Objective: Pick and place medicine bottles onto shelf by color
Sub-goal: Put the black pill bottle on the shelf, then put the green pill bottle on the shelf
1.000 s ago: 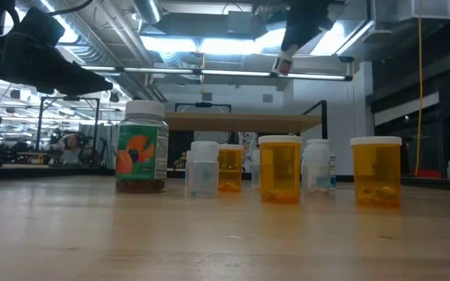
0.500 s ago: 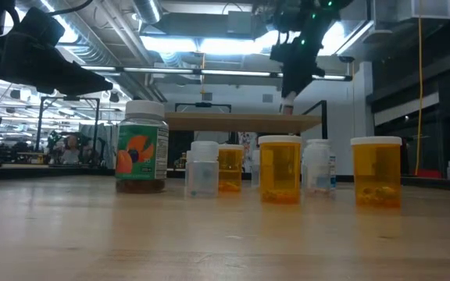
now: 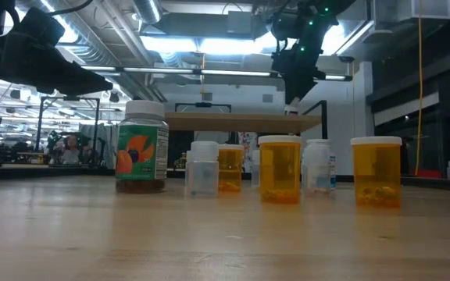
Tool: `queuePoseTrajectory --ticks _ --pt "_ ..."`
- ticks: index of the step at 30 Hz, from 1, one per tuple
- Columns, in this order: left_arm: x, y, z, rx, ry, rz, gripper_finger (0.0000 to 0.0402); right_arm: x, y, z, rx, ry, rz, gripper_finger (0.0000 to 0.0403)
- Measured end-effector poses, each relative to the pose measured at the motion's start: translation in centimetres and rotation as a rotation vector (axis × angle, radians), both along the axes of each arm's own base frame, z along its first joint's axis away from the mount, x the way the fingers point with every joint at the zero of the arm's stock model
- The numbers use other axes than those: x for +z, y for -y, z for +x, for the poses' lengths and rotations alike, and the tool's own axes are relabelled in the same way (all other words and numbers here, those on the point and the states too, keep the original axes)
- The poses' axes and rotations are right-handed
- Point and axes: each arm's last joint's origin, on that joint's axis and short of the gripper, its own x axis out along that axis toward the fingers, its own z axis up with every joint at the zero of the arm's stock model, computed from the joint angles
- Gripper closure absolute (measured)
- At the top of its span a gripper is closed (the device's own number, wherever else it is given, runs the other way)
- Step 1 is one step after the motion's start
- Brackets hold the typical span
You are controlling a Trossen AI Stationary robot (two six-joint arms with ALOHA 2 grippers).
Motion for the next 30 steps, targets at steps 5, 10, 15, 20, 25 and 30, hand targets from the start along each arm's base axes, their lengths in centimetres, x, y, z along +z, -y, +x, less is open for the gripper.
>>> queuePoseTrajectory --ticks 5,10,15,20,25,30 --pt "0.0 0.0 0.0 0.0 0.0 0.0 0.0172 0.1 0.1 0.1 0.003 0.01 -0.012 0.0178" --pt "0.0 0.0 0.0 0.0 0.0 0.0 0.0172 2.1 0.3 0.3 0.021 0.057 -0.068 0.017" --pt "0.0 0.0 0.0 -0.001 0.002 -0.006 0.0172 7.4 -1.0 0.1 0.072 0.177 -0.065 0.0171" --pt "0.0 0.0 0.0 -0.008 0.016 -0.054 0.0172 11.2 -4.8 -0.8 0.237 0.232 0.109 0.0177" --pt "0.1 0.0 0.0 -0.011 0.07 -0.221 0.0172 12.6 -7.7 -2.7 0.312 0.127 0.214 0.0177" --pt "1.3 0.0 -0.1 -0.013 0.192 -0.212 0.0172 13.8 -9.7 -4.0 0.356 0.168 0.187 0.0177"
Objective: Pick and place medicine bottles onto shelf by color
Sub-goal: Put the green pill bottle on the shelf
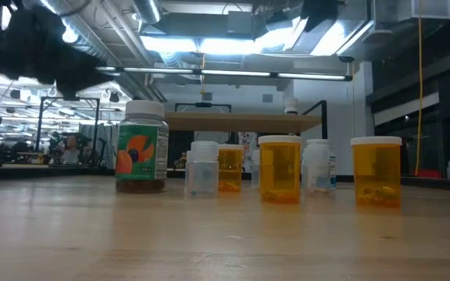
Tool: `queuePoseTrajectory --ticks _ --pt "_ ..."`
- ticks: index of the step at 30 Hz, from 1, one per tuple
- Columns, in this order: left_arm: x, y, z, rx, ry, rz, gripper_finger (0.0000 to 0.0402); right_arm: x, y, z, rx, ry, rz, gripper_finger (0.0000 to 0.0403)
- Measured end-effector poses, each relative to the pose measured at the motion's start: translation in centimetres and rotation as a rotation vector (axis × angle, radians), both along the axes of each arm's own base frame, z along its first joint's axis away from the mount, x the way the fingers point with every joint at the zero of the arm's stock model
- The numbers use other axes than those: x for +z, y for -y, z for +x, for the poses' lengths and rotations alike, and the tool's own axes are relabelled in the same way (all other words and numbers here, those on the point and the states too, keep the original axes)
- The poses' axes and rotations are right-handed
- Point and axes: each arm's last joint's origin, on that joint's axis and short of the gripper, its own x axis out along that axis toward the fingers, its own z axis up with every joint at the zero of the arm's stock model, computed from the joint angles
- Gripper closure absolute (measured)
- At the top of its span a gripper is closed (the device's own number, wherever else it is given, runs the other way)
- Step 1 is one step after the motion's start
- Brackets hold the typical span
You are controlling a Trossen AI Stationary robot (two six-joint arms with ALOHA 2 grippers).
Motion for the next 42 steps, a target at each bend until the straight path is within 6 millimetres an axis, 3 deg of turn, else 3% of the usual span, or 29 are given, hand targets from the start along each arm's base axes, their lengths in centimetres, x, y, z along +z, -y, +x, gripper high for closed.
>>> queuePoseTrajectory --ticks 4,8,15,25,28,33,42 --pt "1.9 0.1 -0.4 -0.055 0.204 -0.085 0.0172 0.1 -1.8 -1.7 0.014 0.007 0.01 0.0177" --pt "3.7 0.3 -0.2 -0.109 0.19 -0.082 0.0172 -0.7 -3.8 -3.9 -0.015 0.022 0.024 0.0177" --pt "7.4 0.8 2.9 -0.109 -0.142 -0.112 0.0172 -6.1 -6.6 -6.2 -0.186 0.075 0.028 0.0177" --pt "12.9 2.3 8.2 -0.125 -0.682 -0.101 0.0172 -13.8 -10.2 -5.8 -0.149 0.281 0.145 0.0177" --pt "13.7 2.9 9.9 -0.127 -0.801 -0.056 0.0172 -15.5 -10.9 -5.3 -0.118 0.317 0.162 0.0177" --pt "14.5 3.9 12.2 -0.193 -0.837 0.078 0.0172 -17.6 -11.7 -4.7 -0.099 0.344 0.19 0.0177" --pt "13.3 3.5 14.4 -0.117 -0.901 -0.001 0.0169 -17.8 -12.3 -4.4 -0.08 0.378 0.208 0.0177"
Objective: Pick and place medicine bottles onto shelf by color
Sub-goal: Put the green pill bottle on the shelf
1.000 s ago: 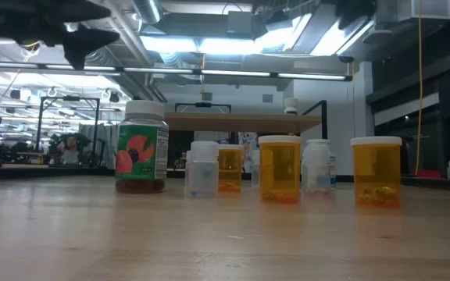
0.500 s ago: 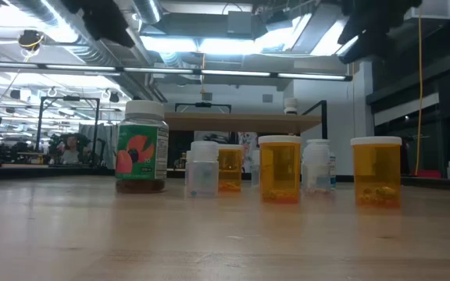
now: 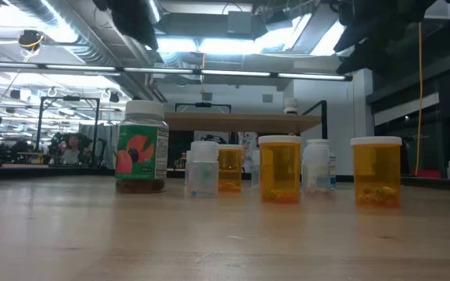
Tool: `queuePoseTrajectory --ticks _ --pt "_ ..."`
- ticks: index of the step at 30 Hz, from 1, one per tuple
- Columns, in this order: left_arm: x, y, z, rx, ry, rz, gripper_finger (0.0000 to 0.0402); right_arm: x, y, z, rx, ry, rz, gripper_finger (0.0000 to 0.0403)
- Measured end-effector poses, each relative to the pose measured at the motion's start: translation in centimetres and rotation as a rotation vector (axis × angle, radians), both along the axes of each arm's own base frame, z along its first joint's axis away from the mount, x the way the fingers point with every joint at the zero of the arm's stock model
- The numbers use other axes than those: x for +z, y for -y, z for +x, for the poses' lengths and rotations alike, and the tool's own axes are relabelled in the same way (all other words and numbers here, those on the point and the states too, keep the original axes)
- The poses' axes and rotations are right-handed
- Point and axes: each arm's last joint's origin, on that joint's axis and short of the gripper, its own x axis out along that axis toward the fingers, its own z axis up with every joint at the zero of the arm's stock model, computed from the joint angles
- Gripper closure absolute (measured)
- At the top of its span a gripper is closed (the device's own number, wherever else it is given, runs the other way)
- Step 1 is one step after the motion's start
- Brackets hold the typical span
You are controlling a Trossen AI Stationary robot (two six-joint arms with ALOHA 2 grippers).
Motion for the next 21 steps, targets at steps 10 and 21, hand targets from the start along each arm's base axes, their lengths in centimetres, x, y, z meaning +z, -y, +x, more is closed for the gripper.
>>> queuePoseTrajectory --ticks 10,21 --pt "-2.8 -0.1 2.1 0.015 -0.128 0.025 0.0113 0.0 0.0 0.0 0.001 0.006 -0.001 0.0177" --pt "-5.1 0.3 3.6 0.071 -0.2 -0.064 0.0108 0.0 0.0 0.0 0.005 -0.004 -0.005 0.0177"
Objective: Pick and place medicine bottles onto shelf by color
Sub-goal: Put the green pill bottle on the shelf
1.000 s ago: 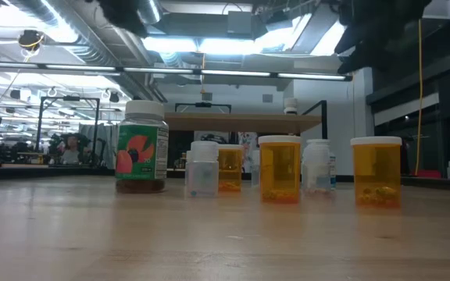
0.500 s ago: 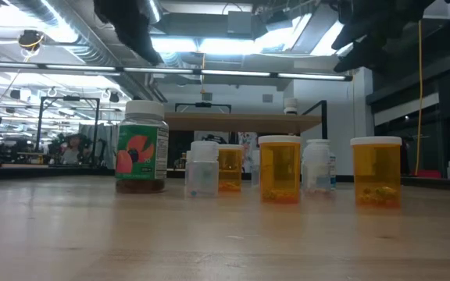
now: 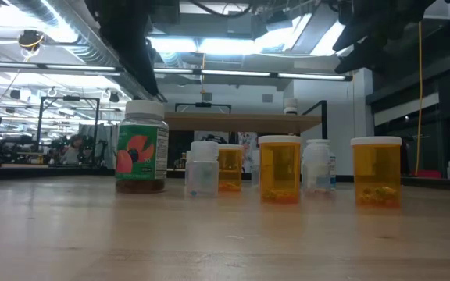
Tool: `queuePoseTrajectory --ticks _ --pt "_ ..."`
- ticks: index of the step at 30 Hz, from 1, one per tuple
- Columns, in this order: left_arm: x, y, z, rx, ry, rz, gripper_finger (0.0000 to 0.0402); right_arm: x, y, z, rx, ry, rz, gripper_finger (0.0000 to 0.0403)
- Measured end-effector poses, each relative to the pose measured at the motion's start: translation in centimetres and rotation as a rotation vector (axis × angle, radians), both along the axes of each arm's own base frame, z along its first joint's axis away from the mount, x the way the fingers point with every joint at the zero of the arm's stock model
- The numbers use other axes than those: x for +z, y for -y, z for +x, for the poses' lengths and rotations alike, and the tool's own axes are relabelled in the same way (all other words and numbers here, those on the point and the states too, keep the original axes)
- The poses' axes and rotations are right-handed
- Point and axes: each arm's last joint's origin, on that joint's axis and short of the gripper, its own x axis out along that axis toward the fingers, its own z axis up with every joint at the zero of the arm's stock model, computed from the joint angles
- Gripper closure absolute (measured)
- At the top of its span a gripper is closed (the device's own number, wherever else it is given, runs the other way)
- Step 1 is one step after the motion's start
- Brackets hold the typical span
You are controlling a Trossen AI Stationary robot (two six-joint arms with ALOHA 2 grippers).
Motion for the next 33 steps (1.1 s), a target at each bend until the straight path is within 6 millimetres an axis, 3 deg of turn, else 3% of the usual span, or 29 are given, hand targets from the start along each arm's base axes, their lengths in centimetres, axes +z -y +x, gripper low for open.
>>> queuePoseTrajectory --ticks 17,22,31,33 --pt "-2.8 0.2 1.4 0.022 -0.099 0.003 0.0107 0.0 0.0 0.0 0.002 -0.002 -0.002 0.0177" --pt "-2.8 0.2 1.4 0.03 -0.104 -0.002 0.0111 0.0 0.0 0.0 0.002 -0.002 -0.001 0.0177" --pt "-2.7 0.4 1.3 0.054 -0.1 -0.073 0.0193 0.0 0.0 0.0 0.002 -0.002 -0.001 0.0177" --pt "-2.7 0.4 1.3 0.055 -0.099 -0.078 0.0193 0.0 0.0 0.0 0.001 -0.002 -0.001 0.0177"
